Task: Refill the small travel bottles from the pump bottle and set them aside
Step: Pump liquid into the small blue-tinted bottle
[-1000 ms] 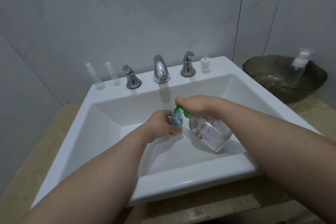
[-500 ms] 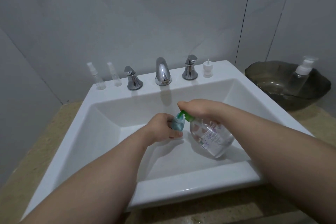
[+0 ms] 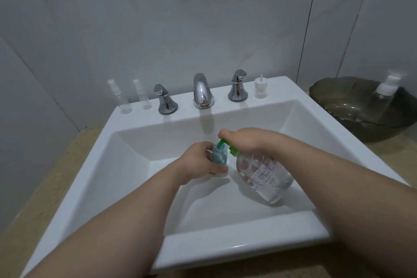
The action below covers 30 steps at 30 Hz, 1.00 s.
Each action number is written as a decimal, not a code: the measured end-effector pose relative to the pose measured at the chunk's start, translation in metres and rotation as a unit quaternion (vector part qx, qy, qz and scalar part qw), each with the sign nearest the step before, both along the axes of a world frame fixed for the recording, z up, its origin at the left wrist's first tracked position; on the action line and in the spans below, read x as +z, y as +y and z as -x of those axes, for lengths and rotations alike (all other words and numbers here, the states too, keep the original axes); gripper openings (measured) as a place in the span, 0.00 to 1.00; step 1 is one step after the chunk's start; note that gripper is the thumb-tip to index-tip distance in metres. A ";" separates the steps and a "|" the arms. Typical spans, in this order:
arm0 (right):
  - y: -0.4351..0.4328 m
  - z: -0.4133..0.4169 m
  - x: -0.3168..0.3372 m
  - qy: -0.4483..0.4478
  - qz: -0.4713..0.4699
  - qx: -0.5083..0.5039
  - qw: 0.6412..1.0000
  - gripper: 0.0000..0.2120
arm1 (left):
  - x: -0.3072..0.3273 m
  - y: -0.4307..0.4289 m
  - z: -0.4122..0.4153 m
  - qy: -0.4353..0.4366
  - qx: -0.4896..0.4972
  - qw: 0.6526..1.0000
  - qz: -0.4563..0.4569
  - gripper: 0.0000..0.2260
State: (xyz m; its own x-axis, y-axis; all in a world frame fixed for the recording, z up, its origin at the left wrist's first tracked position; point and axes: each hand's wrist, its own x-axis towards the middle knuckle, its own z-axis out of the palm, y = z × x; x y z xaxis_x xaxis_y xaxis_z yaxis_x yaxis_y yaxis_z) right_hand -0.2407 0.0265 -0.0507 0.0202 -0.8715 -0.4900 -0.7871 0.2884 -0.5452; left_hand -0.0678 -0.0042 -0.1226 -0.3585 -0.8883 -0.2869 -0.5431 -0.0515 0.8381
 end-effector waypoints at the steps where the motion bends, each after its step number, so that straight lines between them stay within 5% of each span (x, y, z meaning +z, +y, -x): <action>1: 0.000 0.000 0.000 0.001 0.002 0.001 1.000 0.25 | 0.000 0.000 0.000 0.004 0.003 1.000 -0.006 0.23; 30: -0.004 -0.003 -0.004 -0.020 0.005 -0.030 0.999 0.27 | 0.003 0.004 0.002 0.006 0.008 1.000 -0.008 0.23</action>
State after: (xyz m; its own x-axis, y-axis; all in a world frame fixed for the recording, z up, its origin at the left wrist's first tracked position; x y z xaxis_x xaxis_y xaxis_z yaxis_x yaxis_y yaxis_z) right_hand -0.2377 0.0227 -0.0546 -0.0124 -0.8763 -0.4817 -0.7468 0.3285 -0.5783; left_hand -0.0700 -0.0001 -0.1197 -0.3485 -0.8891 -0.2967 -0.5322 -0.0729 0.8435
